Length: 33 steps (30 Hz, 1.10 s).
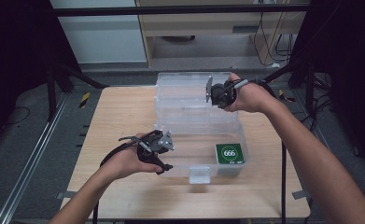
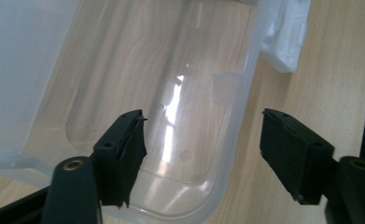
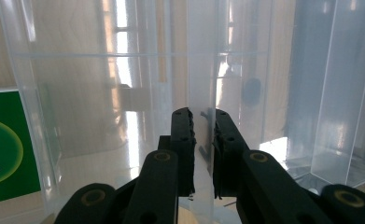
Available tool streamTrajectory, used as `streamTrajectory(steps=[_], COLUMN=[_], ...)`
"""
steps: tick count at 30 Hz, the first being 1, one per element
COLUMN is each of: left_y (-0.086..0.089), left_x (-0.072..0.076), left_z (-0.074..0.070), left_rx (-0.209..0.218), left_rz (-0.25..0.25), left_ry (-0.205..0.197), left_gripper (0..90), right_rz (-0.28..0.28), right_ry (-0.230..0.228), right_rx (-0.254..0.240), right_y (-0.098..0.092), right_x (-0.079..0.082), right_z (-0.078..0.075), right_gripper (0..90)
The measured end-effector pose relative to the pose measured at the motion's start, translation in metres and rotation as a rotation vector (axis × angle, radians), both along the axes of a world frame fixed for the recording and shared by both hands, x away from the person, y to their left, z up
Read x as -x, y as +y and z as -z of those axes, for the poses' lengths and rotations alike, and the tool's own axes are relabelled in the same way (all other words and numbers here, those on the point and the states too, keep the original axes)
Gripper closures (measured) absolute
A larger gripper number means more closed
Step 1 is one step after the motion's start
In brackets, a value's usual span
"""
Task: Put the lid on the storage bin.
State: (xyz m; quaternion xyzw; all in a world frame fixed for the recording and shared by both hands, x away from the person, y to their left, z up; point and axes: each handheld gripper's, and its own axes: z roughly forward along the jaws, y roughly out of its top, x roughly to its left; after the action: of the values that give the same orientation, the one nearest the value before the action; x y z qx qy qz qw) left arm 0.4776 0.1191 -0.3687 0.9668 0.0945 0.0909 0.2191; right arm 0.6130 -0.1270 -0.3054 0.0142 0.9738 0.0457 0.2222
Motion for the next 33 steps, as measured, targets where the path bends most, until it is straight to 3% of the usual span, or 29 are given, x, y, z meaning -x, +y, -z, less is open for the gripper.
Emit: streamTrajectory(steps=[1,3,7,9,10,12,14,20,25,33], left_y=[-0.001,-0.004,-0.009,-0.015,-0.015,-0.018,-0.017,-0.017,-0.022,-0.024], left_x=[0.001,0.002,0.002,0.004,0.004,0.006,0.006,0.006,0.008,0.003], left_z=[0.0,-0.001,-0.001,0.0,0.0,0.003,0.006,0.013,0.019,0.028], left_rx=[-0.001,-0.022,-0.045,-0.099,-0.099,-0.16,-0.181,-0.185,-0.198,-0.184], left_rz=[0.006,0.031,0.044,0.08,0.08,0.08,0.087,0.103,0.124,0.105], left_ry=[0.006,0.023,0.039,0.033,0.033,0.004,0.005,0.017,-0.007,0.024], left_gripper=[34.3,45.4,50.8,52.3,53.0,55.5,59.9,64.8,73.8,81.3], right_rz=[0.0,0.005,0.01,0.011,0.014,0.017,0.028,0.032,0.033,0.024], right_ry=[0.0,-0.003,-0.009,-0.014,-0.017,-0.012,-0.01,-0.004,-0.003,-0.005], right_rx=[0.0,-0.01,-0.024,-0.033,-0.031,-0.04,-0.05,-0.061,-0.058,-0.041], right_y=[0.0,-0.001,-0.002,-0.003,-0.004,-0.006,-0.008,-0.008,-0.006,-0.005], right_x=[0.0,0.0,0.0,0.001,0.002,0.002,0.002,0.002,0.001,0.002], right_z=[0.0,0.001,0.001,0.001,0.001,0.001,0.001,0.001,0.001,0.0], right_gripper=[81.1,80.8,80.2,80.0,80.0,79.9,79.7,79.8,79.7,80.6])
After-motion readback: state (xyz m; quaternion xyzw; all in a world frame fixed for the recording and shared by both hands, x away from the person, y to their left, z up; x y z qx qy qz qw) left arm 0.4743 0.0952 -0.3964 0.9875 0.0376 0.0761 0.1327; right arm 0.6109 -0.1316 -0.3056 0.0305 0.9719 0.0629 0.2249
